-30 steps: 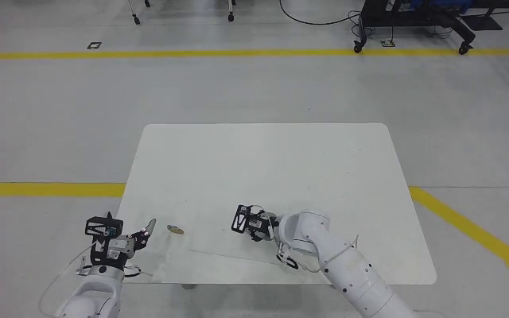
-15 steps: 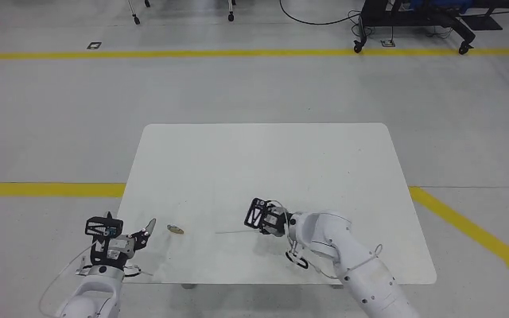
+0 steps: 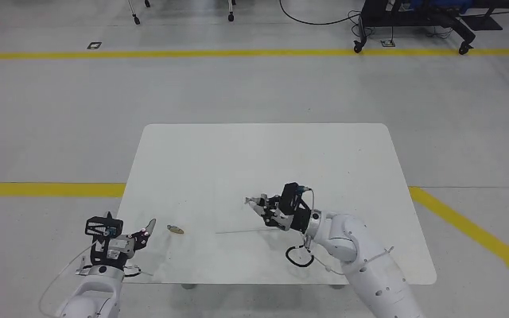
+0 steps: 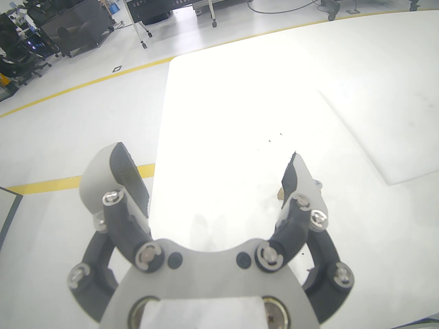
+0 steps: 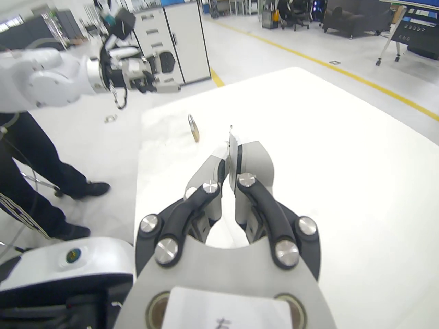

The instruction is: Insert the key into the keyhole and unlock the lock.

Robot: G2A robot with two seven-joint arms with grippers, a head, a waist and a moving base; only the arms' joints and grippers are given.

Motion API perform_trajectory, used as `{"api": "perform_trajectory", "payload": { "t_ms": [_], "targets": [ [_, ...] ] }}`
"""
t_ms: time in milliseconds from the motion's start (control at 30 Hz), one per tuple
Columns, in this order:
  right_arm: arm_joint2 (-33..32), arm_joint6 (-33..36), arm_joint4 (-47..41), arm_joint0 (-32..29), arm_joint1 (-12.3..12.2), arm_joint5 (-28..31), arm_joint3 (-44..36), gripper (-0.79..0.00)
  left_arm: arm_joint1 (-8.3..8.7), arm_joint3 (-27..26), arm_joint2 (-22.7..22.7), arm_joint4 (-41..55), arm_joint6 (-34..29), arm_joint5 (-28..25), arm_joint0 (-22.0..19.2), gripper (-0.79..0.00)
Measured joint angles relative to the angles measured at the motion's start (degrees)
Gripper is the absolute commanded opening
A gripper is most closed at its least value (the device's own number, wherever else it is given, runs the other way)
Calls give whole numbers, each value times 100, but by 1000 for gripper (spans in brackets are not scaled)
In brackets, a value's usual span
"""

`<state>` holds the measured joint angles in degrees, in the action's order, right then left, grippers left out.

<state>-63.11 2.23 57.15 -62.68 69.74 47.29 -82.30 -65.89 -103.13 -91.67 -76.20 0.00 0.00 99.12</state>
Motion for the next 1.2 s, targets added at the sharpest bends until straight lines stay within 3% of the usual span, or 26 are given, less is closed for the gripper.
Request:
{"api": "perform_trajectory", "payload": {
  "t_ms": [200, 500, 600, 667, 733, 833, 900, 967, 1033, 1100, 1200],
  "targets": [
    [96, -364, -1673, 245, 59, 996, 979, -785, 0, 0, 0, 0, 0, 0, 0, 0],
    [94, -356, -1613, 243, 59, 961, 959, -785, 9, -86, 6, -36, 64, -146, 12, 0],
    [116, -354, -1635, 220, 63, 949, 937, -785, 21, -255, -8, 311, 442, -1023, 80, 0],
    [254, -353, -1931, 167, 93, 1034, 907, -785, 60, -146, -62, 1265, 529, -2271, 1, 0],
    [426, -215, -2401, 219, 114, 1077, 934, -785, 143, 210, -92, 2614, 172, -3888, -234, 0],
    [645, 95, -3153, 307, 117, 1072, 928, -785, 265, 607, 352, 4689, -808, -5460, -645, 0],
    [642, 80, -3238, 309, 114, 1071, 928, -785, 267, 549, 433, 5604, -1155, -5800, -631, 0],
    [634, 58, -3074, 306, 115, 1071, 928, -785, 264, 530, 330, 6110, -1001, -5821, -591, -6],
    [633, 57, -3051, 305, 115, 1071, 928, -785, 263, 532, 317, 6019, -684, -5800, -590, -197],
    [633, 58, -3057, 305, 115, 1071, 928, -785, 263, 533, 321, 5495, -645, -5799, -592, -206],
    [634, 59, -3060, 305, 115, 1071, 928, -785, 263, 533, 322, 4794, -663, -5800, -592, -336]
  ]
}}
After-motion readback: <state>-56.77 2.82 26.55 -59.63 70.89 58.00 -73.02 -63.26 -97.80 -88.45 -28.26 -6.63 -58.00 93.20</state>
